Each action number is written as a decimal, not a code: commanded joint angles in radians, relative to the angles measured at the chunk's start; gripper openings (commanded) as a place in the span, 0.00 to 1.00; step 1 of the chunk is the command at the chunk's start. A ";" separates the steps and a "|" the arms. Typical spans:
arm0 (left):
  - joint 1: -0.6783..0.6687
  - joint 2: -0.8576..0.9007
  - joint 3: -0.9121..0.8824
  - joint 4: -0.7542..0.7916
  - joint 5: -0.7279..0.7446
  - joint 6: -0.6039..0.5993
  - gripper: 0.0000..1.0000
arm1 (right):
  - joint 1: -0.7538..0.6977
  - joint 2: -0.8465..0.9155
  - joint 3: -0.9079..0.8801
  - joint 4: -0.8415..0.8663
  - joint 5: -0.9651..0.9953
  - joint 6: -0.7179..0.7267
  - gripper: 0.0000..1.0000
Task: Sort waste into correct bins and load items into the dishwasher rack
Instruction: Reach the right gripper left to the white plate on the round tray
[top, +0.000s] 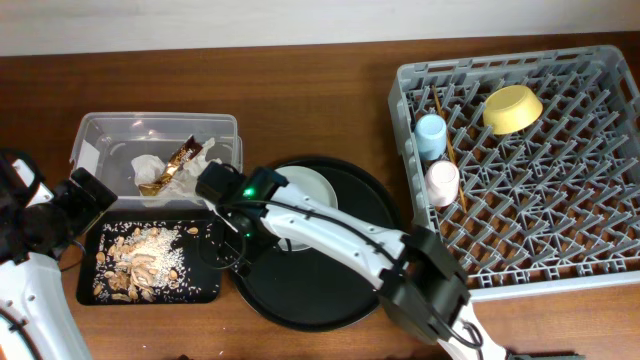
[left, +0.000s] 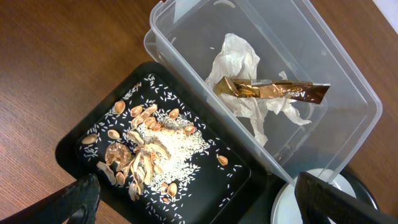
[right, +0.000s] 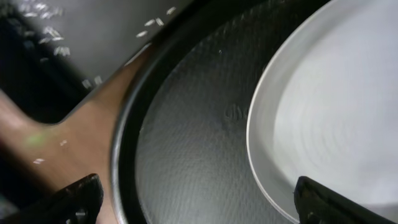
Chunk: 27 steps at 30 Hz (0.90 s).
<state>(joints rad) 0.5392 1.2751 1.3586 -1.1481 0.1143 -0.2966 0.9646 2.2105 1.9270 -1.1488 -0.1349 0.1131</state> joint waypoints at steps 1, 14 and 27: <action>0.005 -0.005 -0.001 0.000 -0.010 -0.010 0.99 | -0.011 0.047 -0.005 0.031 0.043 0.024 0.74; 0.005 -0.005 -0.001 0.000 -0.011 -0.010 0.99 | -0.023 0.091 -0.104 0.137 0.125 0.024 0.38; 0.005 -0.005 -0.001 0.000 -0.010 -0.009 0.99 | -0.029 0.002 -0.117 0.143 0.076 0.076 0.04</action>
<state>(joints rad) 0.5392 1.2751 1.3586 -1.1481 0.1143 -0.2966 0.9447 2.2658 1.7893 -0.9798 0.0032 0.1364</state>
